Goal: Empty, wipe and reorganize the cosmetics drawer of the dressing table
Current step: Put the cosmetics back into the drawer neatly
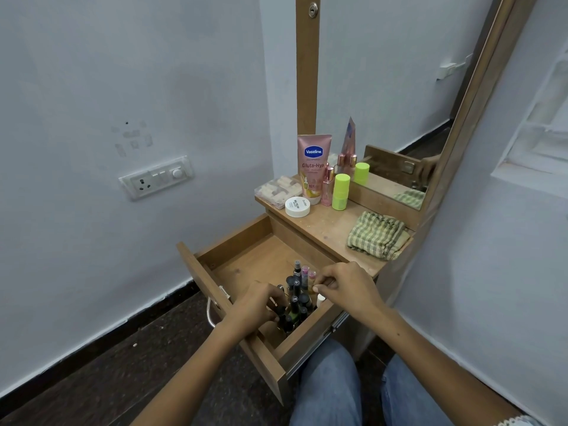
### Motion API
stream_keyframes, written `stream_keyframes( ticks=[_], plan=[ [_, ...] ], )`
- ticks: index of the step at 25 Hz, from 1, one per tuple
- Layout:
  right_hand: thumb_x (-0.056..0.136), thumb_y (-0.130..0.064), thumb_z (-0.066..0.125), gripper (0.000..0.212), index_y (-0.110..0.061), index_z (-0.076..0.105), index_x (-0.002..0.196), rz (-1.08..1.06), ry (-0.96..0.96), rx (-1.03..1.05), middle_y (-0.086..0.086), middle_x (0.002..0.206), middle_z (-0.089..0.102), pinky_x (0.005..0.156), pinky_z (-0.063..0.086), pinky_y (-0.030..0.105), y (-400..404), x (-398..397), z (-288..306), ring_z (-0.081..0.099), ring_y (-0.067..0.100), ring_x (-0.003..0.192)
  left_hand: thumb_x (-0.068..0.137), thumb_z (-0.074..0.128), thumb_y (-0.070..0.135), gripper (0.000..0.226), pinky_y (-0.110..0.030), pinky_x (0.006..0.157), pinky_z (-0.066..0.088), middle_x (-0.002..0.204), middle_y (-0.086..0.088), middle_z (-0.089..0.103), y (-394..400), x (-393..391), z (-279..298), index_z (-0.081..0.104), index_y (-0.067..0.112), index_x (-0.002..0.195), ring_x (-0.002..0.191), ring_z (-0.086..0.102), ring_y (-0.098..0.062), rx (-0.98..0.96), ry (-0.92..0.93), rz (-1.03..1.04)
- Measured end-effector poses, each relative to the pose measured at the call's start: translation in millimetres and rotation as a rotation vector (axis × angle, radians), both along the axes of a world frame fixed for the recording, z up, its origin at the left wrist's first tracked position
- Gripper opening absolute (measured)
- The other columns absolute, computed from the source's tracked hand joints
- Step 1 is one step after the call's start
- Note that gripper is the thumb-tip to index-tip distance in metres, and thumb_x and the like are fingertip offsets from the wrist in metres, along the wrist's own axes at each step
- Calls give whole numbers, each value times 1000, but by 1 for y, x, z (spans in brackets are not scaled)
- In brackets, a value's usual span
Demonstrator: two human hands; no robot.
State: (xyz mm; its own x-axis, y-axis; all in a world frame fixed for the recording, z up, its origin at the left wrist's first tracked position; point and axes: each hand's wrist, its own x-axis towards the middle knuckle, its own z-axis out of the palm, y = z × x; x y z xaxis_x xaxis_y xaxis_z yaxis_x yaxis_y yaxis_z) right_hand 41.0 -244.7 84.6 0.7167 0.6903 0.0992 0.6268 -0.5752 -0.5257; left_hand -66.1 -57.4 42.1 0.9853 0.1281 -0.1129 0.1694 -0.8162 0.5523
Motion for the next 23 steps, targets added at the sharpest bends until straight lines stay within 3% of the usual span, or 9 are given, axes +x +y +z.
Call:
stream_keyframes(
  ticks=[8, 14, 16, 19, 23],
  plan=[
    [80, -32, 72, 6, -29, 75, 85, 10, -2, -7, -12, 80, 72, 67, 55, 25, -2, -2, 0, 65, 1, 73, 74, 77, 13, 32, -29, 76, 56, 99, 12, 66, 2, -1, 10, 67, 26, 101, 87, 62, -1, 68, -67, 0],
    [81, -19, 73, 13, -21, 74, 94, -35, 25, 210, -10, 83, 73, 66, 56, 18, 2, 13, 12, 68, -2, 70, 81, 72, 15, 37, -22, 74, 55, 99, 12, 67, -10, 16, 45, 63, 28, 114, 79, 63, 3, 89, -328, 139],
    [82, -17, 73, 15, -20, 73, 97, -101, -78, 280, -9, 89, 73, 68, 53, 16, 8, 32, 18, 68, 1, 75, 81, 72, 17, 42, -24, 72, 55, 98, 13, 66, -16, 28, 57, 61, 30, 119, 78, 63, 2, 77, -419, 218],
    [82, -15, 71, 27, -15, 68, 108, -191, -297, 270, 2, 103, 68, 71, 49, 23, 23, 77, 26, 65, 15, 86, 81, 72, 22, 41, -28, 73, 56, 98, 12, 67, -22, 50, 72, 61, 30, 120, 78, 63, 0, 48, -482, 286],
    [82, -15, 72, 56, -10, 49, 133, -288, -358, 168, 12, 135, 48, 91, 49, 36, 49, 130, 43, 51, 29, 121, 82, 71, 29, 37, -31, 77, 56, 95, 9, 69, -29, 75, 78, 64, 25, 118, 83, 63, -2, 18, -517, 298]
  ],
)
